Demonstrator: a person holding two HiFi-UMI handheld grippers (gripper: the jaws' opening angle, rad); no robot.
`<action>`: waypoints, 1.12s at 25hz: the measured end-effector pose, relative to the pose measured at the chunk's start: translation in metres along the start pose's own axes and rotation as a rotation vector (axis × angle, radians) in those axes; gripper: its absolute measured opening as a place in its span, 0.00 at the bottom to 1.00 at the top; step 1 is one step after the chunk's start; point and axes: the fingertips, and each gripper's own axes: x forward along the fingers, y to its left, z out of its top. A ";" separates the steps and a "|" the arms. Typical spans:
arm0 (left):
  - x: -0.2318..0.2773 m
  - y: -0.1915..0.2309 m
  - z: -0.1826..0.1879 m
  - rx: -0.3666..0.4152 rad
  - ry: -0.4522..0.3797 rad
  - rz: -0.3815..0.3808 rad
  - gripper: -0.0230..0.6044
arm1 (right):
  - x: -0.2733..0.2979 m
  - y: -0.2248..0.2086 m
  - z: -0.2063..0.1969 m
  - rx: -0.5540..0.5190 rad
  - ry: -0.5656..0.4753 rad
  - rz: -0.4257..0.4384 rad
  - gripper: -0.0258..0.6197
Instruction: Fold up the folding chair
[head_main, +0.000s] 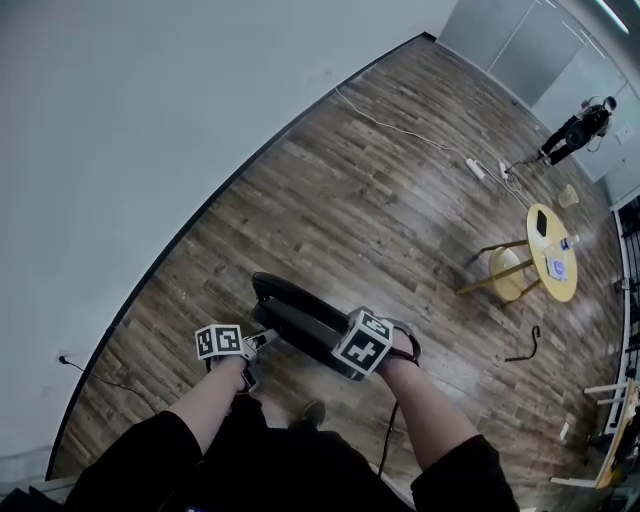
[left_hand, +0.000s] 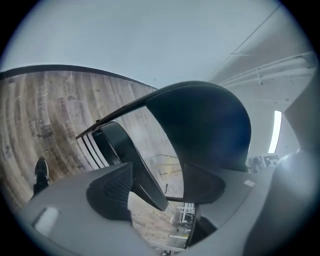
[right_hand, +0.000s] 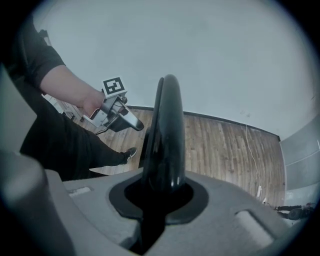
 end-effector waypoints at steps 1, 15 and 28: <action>-0.002 -0.005 0.002 0.017 0.015 -0.006 0.56 | 0.000 -0.001 -0.001 0.004 0.002 0.002 0.12; -0.057 -0.069 -0.005 0.475 0.192 -0.061 0.56 | 0.001 -0.001 -0.007 0.041 0.016 0.016 0.12; -0.085 -0.120 0.022 0.901 0.204 -0.077 0.55 | 0.000 0.008 -0.011 0.046 0.021 0.007 0.12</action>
